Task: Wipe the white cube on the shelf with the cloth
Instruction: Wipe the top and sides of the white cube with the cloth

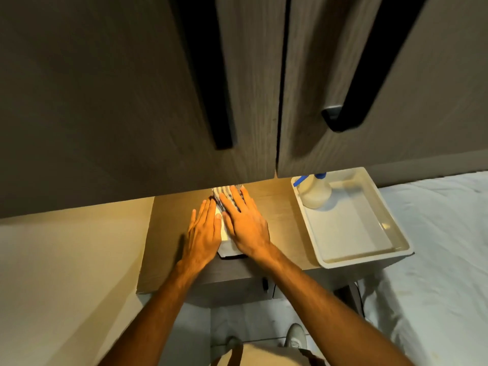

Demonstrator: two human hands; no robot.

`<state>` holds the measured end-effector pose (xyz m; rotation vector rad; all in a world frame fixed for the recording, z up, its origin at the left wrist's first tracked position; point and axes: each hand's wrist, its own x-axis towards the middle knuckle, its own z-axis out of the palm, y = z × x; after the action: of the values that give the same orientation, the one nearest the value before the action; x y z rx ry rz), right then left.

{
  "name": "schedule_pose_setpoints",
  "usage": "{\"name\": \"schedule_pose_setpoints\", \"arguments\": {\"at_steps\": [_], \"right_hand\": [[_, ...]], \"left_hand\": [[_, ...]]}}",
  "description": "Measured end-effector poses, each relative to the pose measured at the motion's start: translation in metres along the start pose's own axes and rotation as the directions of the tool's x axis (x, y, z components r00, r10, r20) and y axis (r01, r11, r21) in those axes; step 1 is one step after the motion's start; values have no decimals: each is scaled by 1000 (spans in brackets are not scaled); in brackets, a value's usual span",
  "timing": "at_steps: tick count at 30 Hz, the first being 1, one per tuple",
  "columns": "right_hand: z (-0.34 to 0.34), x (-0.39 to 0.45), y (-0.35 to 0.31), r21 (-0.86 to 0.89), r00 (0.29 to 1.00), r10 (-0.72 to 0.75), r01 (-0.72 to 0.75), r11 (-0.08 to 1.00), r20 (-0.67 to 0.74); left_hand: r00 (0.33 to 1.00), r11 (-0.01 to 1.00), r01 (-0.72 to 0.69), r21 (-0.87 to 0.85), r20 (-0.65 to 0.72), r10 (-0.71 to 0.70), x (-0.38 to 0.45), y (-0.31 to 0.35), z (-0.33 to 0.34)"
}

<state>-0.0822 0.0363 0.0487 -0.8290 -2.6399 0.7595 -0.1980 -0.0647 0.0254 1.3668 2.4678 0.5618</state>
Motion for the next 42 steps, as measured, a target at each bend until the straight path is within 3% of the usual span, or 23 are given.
{"name": "schedule_pose_setpoints", "arguments": {"at_steps": [4, 7, 9, 12, 17, 21, 24, 29, 31, 35, 40, 42], "right_hand": [[-11, 23, 18, 257, 984, 179, -170, 951, -12], [-16, 18, 35, 598, 930, 365, -266, 756, -48], [-17, 5, 50, 706, 894, 440, -257, 660, -87], [-10, -12, 73, 752, 843, 521, -257, 607, -133], [13, -30, 85, 800, 801, 599, -359, 481, -1], [34, -55, 67, 775, 844, 503, -440, 454, 185], [45, -61, 42, 813, 879, 446, -379, 441, 168], [33, -13, 43, 869, 840, 479, -418, 266, 257], [27, 7, 49, 872, 862, 427, -409, 269, 273], [21, 14, 60, 807, 883, 397, -418, 417, 252], [42, -34, 48, 787, 831, 480, -486, 379, 281], [44, -40, 34, 849, 849, 480, -409, 334, 220]], "left_hand": [[998, 999, 20, -34, -60, -22, -1, 8, -3], [999, 998, 32, 47, -19, -31, 1, 8, -7], [997, 989, 71, 129, -6, -71, 8, 11, -10], [998, 977, 52, 208, -41, -45, 27, 33, -10], [998, 991, 59, 118, 2, -60, 46, 58, 6], [994, 976, 59, 209, -98, -39, 45, 55, 19], [994, 970, 38, 241, -107, -13, 48, 46, 23], [997, 984, 13, 179, -73, 0, 49, 35, 28], [997, 987, 15, 158, -73, -3, 49, 35, 28], [995, 985, 48, 168, -90, -33, 51, 38, 28], [994, 981, 46, 187, -102, -27, 51, 40, 31], [994, 983, 40, 180, -110, -20, 51, 39, 31]]}}
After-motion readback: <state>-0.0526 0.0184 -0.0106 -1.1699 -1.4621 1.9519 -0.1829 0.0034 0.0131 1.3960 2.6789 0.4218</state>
